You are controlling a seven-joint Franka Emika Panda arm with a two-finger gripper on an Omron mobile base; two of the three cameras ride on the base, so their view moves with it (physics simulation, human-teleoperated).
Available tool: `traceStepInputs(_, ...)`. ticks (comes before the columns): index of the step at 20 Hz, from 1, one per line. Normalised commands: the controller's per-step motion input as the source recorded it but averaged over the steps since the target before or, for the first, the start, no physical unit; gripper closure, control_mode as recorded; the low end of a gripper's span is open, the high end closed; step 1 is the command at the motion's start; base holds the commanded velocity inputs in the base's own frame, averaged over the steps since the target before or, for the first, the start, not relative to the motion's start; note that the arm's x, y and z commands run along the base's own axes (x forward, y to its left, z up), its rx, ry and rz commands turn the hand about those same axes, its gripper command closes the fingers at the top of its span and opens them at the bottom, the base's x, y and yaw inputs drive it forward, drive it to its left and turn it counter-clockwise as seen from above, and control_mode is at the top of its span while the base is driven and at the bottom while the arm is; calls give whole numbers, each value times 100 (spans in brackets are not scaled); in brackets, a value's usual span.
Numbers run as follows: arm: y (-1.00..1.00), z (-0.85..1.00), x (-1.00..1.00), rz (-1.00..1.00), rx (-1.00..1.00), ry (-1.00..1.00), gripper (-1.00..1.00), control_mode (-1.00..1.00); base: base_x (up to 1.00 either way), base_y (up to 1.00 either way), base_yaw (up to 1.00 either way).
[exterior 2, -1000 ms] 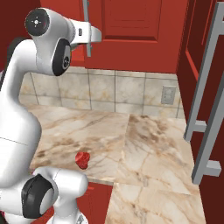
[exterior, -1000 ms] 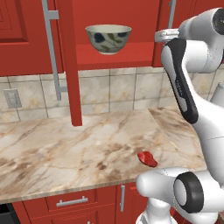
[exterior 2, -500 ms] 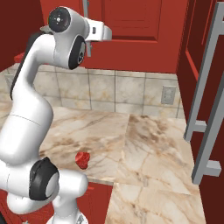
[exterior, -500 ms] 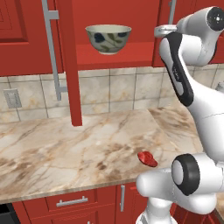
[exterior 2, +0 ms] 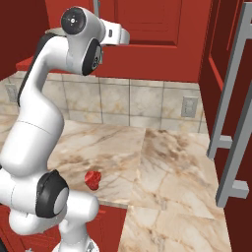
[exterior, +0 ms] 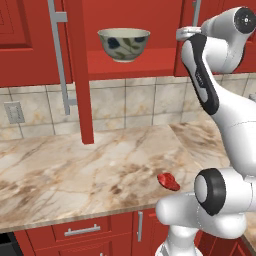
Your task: Retrieve the bowl from the cabinet, then place the raw meat into the bowl to avoid contamination.
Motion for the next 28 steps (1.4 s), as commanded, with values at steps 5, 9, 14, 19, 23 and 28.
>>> traceStepInputs(5,12,0,37,0,0,0,-100,-100,0,0,0)
traceStepInputs(9,16,0,47,0,0,0,-100,-100,0,0,0)
traceStepInputs(14,18,-1,50,0,0,0,100,-100,0,0,0)
traceStepInputs(19,16,-3,47,0,0,0,100,-100,0,0,0)
traceStepInputs(23,1,0,22,0,0,0,100,-100,0,0,0)
traceStepInputs(28,0,0,-3,0,0,2,100,-100,0,0,0)
